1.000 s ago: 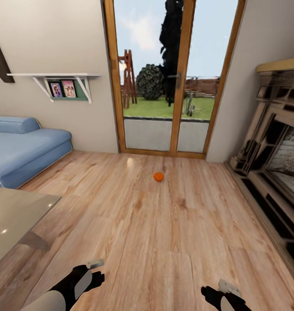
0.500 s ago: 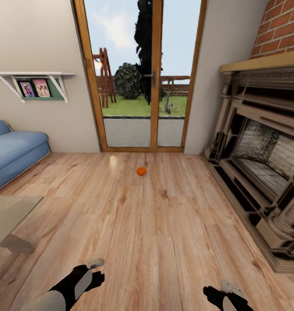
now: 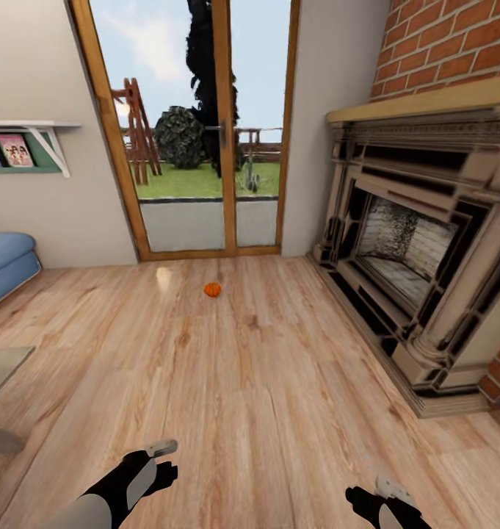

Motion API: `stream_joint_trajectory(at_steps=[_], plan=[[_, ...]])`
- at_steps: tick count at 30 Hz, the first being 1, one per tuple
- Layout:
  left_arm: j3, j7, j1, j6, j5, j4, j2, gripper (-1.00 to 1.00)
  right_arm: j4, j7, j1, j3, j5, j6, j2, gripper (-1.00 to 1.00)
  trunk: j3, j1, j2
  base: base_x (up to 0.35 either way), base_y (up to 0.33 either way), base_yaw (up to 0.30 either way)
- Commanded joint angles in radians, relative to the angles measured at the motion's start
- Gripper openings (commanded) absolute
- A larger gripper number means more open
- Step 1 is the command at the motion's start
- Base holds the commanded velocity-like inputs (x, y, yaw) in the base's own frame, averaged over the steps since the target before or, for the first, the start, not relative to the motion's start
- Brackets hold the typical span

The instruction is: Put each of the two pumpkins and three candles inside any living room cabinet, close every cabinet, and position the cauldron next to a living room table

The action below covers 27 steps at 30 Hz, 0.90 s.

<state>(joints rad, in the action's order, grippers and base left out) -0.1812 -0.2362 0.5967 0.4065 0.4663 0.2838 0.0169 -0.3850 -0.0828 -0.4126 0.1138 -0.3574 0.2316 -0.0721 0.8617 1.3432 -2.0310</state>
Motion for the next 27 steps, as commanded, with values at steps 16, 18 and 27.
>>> stream_joint_trajectory(at_steps=[16,18,27], plan=[[0.000,0.000,0.000,-0.001,0.000,0.000,0.002,1.00,0.000,0.000,0.000,0.001,0.000,0.000,-0.001,1.00,0.000,0.000,0.000,-0.037,0.033,-0.289],[0.000,0.000,0.000,-0.001,0.000,0.000,0.002,1.00,0.000,0.000,0.000,0.001,0.000,0.000,-0.001,1.00,0.000,0.000,0.000,-0.018,0.003,-0.289],[0.000,0.000,0.000,-0.002,0.000,0.000,0.002,1.00,0.000,0.000,0.000,0.001,0.000,0.000,-0.002,1.00,0.000,0.000,0.000,-0.219,0.000,-0.289]])
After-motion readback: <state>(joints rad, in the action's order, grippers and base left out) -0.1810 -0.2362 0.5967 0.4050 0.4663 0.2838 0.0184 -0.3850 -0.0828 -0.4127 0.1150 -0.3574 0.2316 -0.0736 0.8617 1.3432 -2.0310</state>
